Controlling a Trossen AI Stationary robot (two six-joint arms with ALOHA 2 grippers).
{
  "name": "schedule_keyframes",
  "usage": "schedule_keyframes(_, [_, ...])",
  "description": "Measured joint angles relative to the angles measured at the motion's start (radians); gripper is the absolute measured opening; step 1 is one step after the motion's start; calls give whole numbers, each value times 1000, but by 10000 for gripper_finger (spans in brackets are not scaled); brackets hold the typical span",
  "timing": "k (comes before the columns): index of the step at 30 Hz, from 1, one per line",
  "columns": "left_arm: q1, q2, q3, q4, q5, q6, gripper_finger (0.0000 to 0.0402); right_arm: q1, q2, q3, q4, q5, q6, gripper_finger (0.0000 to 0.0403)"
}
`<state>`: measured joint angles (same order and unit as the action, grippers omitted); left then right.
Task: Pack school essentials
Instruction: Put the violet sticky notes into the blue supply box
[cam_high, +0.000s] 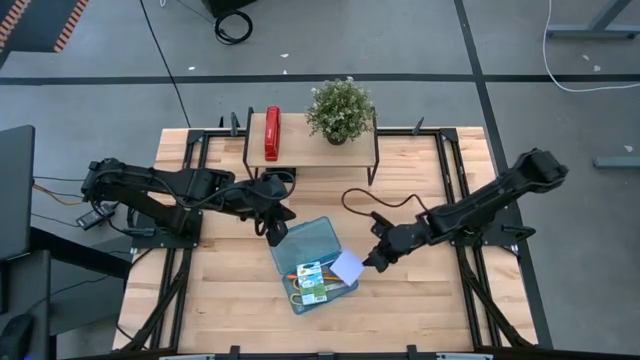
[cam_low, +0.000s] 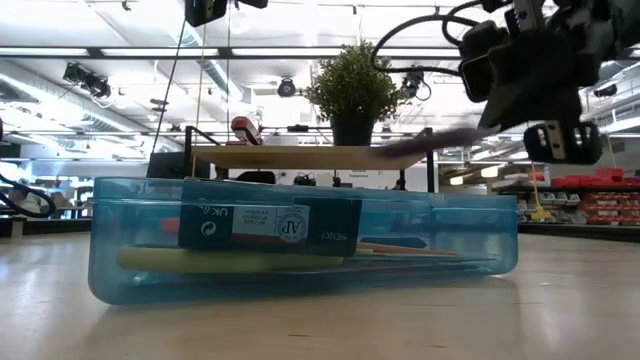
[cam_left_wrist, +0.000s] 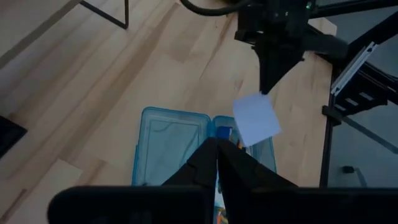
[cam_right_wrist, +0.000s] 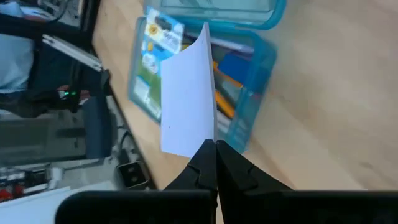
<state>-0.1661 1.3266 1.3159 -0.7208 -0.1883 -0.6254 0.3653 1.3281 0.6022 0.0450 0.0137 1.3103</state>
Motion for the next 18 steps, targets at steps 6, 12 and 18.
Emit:
schedule_keyframes(6, [0, 0, 0, -1, 0, 4, 24, -3, 51, 0, 45, 36, -47, 6])
schedule_keyframes(12, [0, 0, 0, -15, -1, 10, 19, -2, 94, 2, 102, 11, -109, 7])
schedule_keyframes(18, [3, 0, 0, -76, -10, 31, 29, -2, 120, 33, 101, 2, -190, 39])
